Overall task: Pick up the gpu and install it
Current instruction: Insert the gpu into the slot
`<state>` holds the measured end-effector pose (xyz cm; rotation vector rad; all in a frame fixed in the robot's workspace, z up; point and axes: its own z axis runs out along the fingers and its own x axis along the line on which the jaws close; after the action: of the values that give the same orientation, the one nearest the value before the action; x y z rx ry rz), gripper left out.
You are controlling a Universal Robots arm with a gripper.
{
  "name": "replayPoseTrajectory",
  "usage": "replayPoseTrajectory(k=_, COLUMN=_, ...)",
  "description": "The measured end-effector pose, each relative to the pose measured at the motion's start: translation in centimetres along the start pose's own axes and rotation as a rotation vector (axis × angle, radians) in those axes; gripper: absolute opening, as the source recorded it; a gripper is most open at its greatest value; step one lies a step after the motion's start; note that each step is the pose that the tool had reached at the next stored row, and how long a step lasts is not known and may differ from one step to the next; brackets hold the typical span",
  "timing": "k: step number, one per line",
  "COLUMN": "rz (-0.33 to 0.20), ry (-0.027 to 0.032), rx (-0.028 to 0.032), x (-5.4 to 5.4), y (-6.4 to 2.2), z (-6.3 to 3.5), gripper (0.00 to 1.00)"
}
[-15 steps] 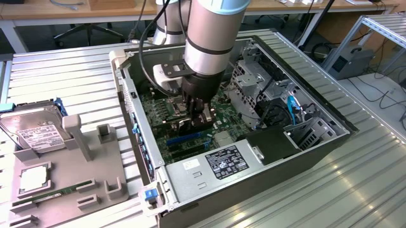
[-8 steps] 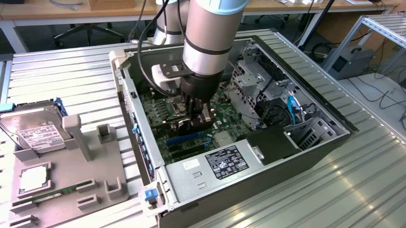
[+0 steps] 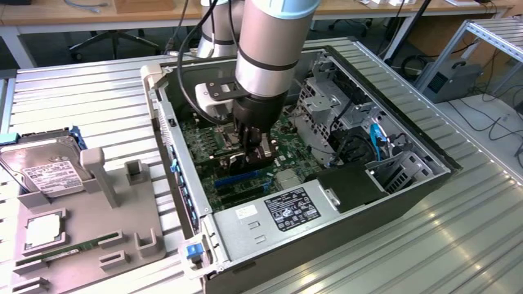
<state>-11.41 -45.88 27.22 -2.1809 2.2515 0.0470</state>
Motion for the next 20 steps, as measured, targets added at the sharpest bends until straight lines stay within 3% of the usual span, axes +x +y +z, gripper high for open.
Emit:
replayPoseTrajectory(k=6, rz=0.000, ry=0.0000, rx=0.0000, x=0.02, y=0.22, z=0.55, gripper=0.27)
replayPoseTrajectory(k=7, rz=0.001, ry=0.0043, rx=-0.0127, x=0.02, y=0.08, z=0.55, gripper=0.27)
replayPoseTrajectory(k=8, rz=0.001, ry=0.0057, rx=-0.0367, x=0.01, y=-0.11, z=0.54, gripper=0.27)
replayPoseTrajectory(k=9, rz=0.001, ry=0.0015, rx=-0.0371, x=0.00, y=-0.21, z=0.56, gripper=0.27)
replayPoseTrajectory(k=11, rz=0.006, ry=0.0007, rx=-0.0427, x=-0.01, y=-0.67, z=0.56, gripper=0.27)
replayPoseTrajectory(k=12, rz=0.004, ry=0.0139, rx=-0.0436, x=-0.13, y=-0.68, z=0.58, gripper=0.27)
replayPoseTrajectory(k=13, rz=0.003, ry=0.0214, rx=-0.0440, x=-0.18, y=-0.68, z=0.58, gripper=0.27)
replayPoseTrajectory(k=14, rz=0.003, ry=0.0216, rx=-0.0441, x=-0.18, y=-0.68, z=0.58, gripper=0.27)
replayPoseTrajectory(k=15, rz=0.003, ry=0.0198, rx=-0.0442, x=-0.19, y=-0.69, z=0.60, gripper=0.27)
replayPoseTrajectory(k=16, rz=0.002, ry=0.0076, rx=-0.0444, x=-0.19, y=-0.72, z=0.62, gripper=0.27)
replayPoseTrajectory(k=17, rz=0.001, ry=-0.0167, rx=-0.0452, x=-0.19, y=-0.73, z=0.62, gripper=0.27)
replayPoseTrajectory(k=18, rz=0.001, ry=-0.0231, rx=-0.0456, x=-0.19, y=-0.72, z=0.61, gripper=0.27)
replayPoseTrajectory(k=20, rz=0.001, ry=-0.0229, rx=-0.0453, x=-0.18, y=-0.69, z=0.68, gripper=0.27)
